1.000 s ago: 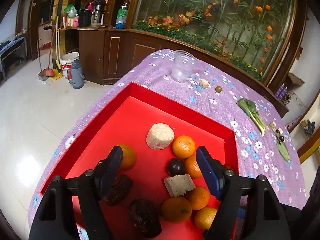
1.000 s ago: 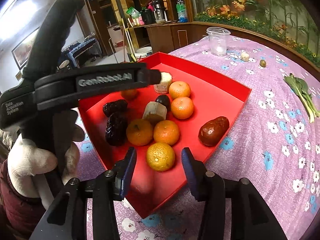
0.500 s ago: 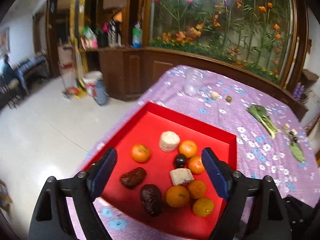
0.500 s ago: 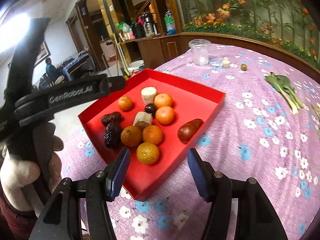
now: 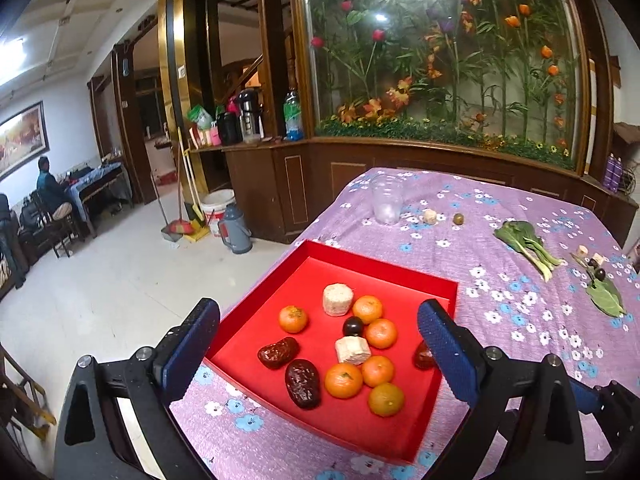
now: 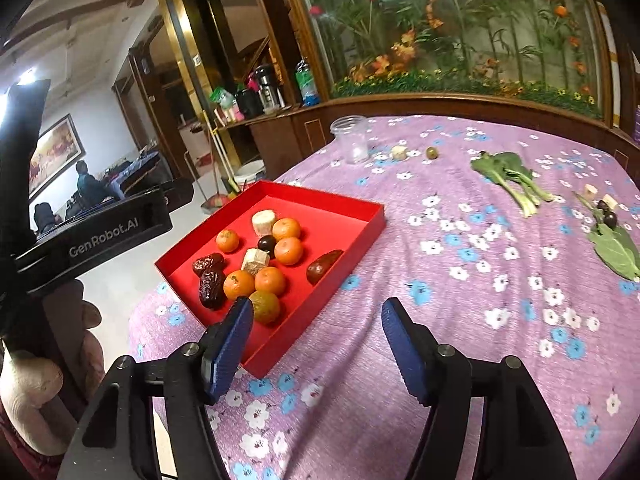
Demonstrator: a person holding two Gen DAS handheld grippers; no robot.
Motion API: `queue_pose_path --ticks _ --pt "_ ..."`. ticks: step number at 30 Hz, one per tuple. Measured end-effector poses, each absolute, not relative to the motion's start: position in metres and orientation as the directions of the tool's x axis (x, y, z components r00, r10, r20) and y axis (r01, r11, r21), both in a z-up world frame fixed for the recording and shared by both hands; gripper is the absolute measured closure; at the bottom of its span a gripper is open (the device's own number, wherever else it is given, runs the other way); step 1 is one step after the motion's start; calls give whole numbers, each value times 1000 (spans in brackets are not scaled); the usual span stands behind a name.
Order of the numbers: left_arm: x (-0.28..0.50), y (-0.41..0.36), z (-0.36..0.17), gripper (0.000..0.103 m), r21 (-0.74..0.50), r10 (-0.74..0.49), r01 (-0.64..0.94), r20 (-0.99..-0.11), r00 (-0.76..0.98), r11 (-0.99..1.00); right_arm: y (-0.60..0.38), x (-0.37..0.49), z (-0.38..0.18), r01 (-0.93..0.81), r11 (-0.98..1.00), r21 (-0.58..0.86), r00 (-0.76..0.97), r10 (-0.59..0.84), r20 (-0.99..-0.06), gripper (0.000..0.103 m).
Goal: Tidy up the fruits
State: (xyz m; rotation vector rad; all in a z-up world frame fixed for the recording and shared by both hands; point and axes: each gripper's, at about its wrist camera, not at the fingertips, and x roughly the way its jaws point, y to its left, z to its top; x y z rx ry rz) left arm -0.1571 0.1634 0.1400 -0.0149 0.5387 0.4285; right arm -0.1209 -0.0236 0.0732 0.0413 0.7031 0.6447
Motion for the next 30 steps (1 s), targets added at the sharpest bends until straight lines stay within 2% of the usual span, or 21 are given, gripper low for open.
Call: queue_pose_path --ticks 10,18,23,27,30 --pt "-169 138 145 4 136 391 -372 -473 790 918 -39 -134 79 -519 826 223 623 543 -563 25" --pt "-176 135 145 4 129 384 -368 -468 796 921 -38 -148 86 -517 843 152 674 510 -534 20" --pt "-197 135 154 4 104 419 -412 -374 827 905 -35 -153 88 -530 837 133 680 514 -523 20" --pt "-217 136 158 0 79 477 -476 -285 831 876 -31 -156 89 -548 826 129 674 528 -518 19" --pt "-217 140 159 0 82 478 -475 -284 831 876 -25 -157 88 -559 821 117 670 530 -520 18"
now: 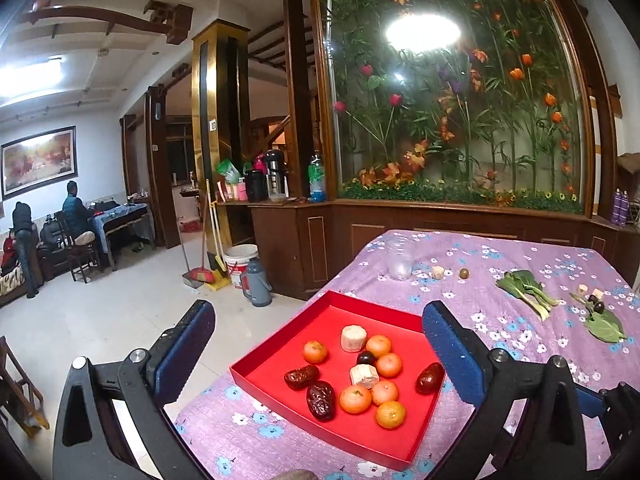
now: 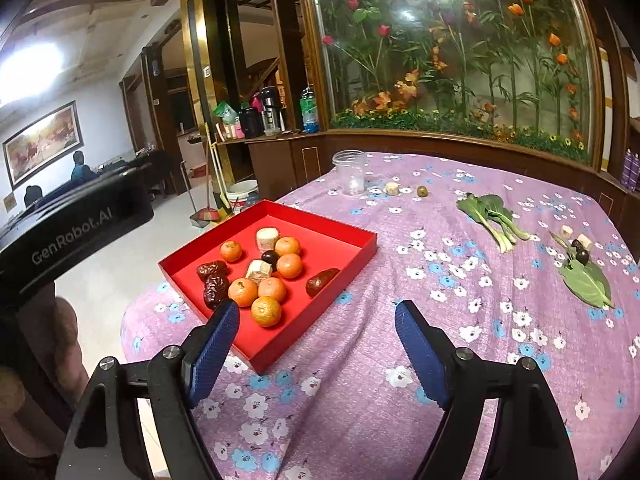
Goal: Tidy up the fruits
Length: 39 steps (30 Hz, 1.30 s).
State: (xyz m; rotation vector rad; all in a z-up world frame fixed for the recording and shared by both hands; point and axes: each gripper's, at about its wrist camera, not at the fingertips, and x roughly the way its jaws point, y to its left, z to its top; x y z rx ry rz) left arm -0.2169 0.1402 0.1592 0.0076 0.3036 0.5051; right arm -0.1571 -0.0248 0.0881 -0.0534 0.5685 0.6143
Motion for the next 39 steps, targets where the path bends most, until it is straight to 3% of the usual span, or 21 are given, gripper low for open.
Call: queue_pose_path --ticks 18,39 --pt "-189 179 120 0 13 395 -445 -485 780 895 24 -128 82 -584 809 58 633 499 -592 14" --pt "-168 216 83 0 -75 305 -435 -607 734 897 71 -114 62 -621 783 -31 612 460 -643 13"
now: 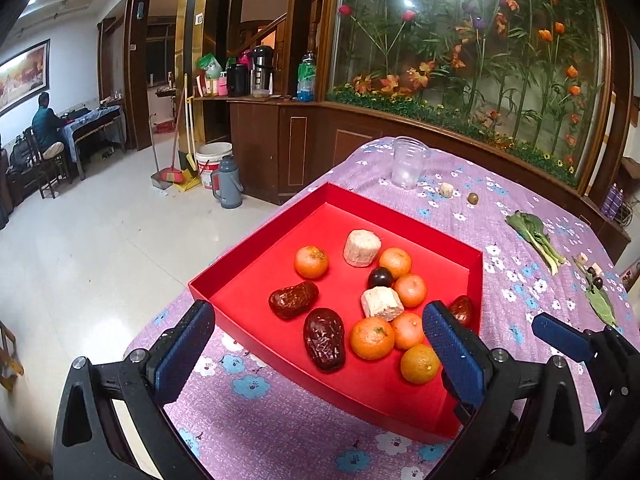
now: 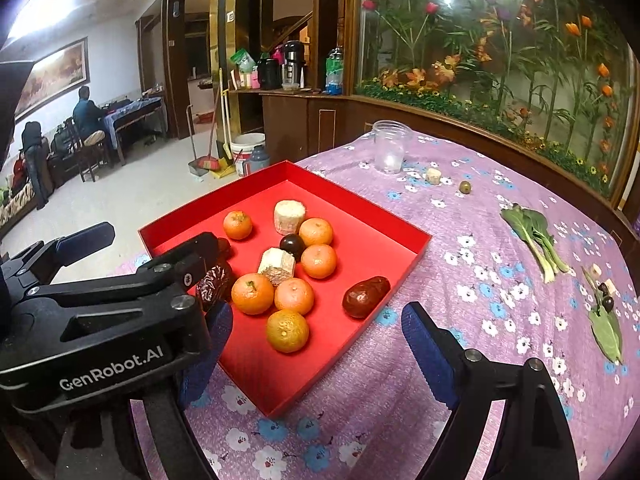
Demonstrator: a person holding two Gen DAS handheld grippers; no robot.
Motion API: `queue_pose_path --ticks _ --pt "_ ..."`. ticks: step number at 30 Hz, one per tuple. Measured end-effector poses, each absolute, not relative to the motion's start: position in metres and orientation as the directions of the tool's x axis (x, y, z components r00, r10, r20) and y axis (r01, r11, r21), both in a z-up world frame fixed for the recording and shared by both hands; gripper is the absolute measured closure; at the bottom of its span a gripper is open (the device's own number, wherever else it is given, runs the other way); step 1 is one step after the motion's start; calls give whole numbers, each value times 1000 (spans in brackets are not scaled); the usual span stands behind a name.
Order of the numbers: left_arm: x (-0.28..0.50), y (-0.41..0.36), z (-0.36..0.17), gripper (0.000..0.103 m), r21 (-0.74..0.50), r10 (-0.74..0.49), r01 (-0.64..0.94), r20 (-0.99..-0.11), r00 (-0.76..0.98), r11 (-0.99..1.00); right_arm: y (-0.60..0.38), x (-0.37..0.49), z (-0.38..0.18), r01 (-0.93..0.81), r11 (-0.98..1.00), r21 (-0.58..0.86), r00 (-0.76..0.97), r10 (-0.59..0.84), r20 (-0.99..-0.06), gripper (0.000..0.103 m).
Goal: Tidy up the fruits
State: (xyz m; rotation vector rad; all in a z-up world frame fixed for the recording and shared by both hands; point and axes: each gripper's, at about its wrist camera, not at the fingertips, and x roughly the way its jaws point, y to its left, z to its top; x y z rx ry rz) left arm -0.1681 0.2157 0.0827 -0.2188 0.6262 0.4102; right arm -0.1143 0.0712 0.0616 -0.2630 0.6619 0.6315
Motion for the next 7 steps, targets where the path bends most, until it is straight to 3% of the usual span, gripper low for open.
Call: queue_pose_path --ticks 7 --pt "-166 216 82 0 -76 292 -432 -630 719 899 74 -110 59 -621 784 -14 600 464 -651 13"
